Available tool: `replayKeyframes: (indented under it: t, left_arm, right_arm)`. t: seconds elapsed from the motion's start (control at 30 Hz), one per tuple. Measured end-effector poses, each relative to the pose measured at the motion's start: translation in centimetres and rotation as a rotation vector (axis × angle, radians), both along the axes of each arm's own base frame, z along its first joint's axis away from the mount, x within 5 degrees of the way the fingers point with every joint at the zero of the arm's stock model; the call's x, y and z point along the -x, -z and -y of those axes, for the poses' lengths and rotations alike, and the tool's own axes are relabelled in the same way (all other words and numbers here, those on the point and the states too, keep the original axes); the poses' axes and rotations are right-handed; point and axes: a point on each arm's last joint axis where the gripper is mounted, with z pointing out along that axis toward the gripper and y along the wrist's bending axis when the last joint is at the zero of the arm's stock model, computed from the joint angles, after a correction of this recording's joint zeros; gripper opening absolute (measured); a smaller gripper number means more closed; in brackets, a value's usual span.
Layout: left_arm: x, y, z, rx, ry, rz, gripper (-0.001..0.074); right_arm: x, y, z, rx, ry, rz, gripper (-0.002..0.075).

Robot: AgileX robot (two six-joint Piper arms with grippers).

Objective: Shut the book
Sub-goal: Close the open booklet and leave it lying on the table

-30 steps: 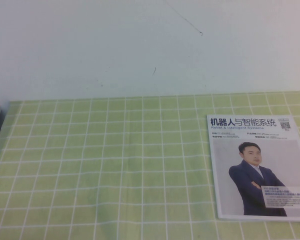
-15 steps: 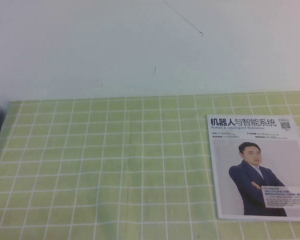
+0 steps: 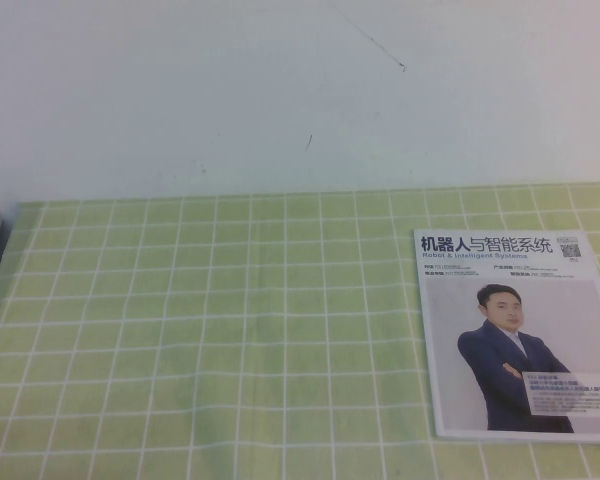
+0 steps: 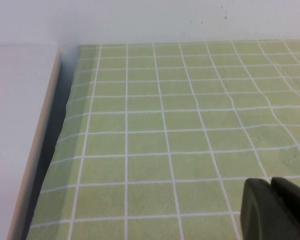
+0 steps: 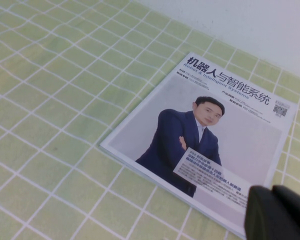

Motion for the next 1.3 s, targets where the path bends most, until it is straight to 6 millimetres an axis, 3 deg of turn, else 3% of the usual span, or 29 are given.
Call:
replayKeyframes:
  t: [1.1,1.3]
  left_arm:
    - [0.0,0.0,0.0,-0.007,0.0,-0.006,-0.0003]
    - [0.0,0.0,0.0,-0.008,0.0,-0.007,-0.0003]
  right_arm:
    - [0.2,0.1,0.2,0.054,0.006,0.053,-0.0003]
    - [-0.1,0.0,1.7,0.034,0.208,0.072,-0.0003]
